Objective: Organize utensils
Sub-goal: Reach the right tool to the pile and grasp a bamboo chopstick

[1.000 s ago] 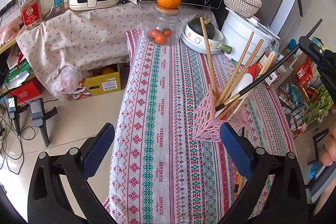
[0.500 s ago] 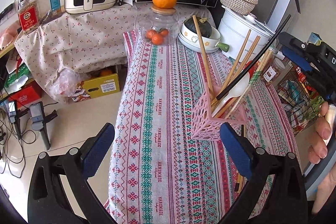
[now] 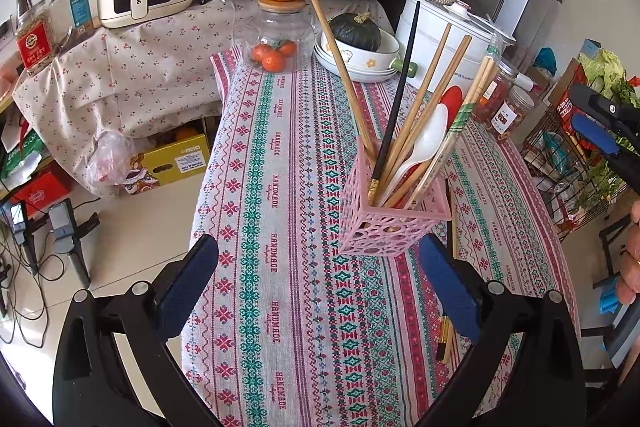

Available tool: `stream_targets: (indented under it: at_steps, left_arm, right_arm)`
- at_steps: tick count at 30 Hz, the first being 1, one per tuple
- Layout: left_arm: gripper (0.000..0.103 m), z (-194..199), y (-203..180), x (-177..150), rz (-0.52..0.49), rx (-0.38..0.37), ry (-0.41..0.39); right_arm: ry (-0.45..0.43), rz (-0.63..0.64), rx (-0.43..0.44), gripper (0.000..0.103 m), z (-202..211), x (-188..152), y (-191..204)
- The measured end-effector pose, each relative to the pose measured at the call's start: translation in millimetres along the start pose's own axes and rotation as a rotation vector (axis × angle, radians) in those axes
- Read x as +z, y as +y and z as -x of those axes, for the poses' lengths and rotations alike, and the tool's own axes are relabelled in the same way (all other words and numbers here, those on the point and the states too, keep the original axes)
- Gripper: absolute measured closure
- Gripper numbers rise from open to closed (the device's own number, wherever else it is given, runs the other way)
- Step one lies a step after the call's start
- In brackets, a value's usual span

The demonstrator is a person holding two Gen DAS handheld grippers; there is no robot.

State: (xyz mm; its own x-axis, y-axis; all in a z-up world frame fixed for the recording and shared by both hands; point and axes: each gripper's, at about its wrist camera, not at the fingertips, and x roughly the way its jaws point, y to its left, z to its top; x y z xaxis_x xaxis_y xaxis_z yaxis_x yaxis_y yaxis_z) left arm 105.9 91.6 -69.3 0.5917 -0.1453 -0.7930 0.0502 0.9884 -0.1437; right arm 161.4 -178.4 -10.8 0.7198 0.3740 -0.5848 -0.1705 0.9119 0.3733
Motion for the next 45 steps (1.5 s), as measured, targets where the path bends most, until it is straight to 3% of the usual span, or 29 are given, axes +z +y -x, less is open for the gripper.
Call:
stream_targets:
  at_steps: [5, 10, 14, 19, 21, 23, 26, 37, 45]
  left_arm:
    - [0.007, -18.1, -9.9, -7.0, 0.004, -0.023, 0.073]
    - [0.007, -36.1, -15.6, -13.7, 0.003, 0.007, 0.133]
    - [0.007, -47.9, -17.1, -16.2, 0.001, 0.032, 0.164]
    - [0.007, -55.6, -20.3, -17.4, -0.006, 0.037, 0.186]
    - [0.007, -56.0, -21.9, -17.0, -0.012, 0.036, 0.187]
    - [0.007, -55.6, -23.4, -16.7, -0.018, 0.035, 0.185]
    - [0.007, -55.0, -25.7, -16.9, -0.029, 0.034, 0.185]
    - [0.007, -52.0, -31.8, -18.3, -0.067, 0.045, 0.172]
    - [0.007, -47.7, -41.0, -19.3, -0.111, 0.030, 0.161]
  right_arm:
    - [0.175, 0.000, -0.114, 0.029, -27.9, -26.2, -26.5]
    - [0.313, 0.023, -0.222, 0.024, -64.5, -58.0, -50.2]
    - [0.411, 0.005, -0.257, 0.024, -91.8, -79.2, -65.1]
    - [0.441, 0.008, -0.247, 0.024, -112.9, -89.9, -66.2]
    - [0.447, 0.013, -0.244, 0.029, -121.2, -92.8, -64.5]
    - [0.455, 0.021, -0.237, 0.043, -128.5, -95.4, -61.0]
    - [0.476, 0.026, -0.242, 0.056, -138.9, -98.0, -58.7]
    - [0.511, 0.087, -0.274, 0.067, -152.9, -101.1, -39.0]
    - [0.533, 0.144, -0.312, 0.084, -151.3, -103.1, -34.5]
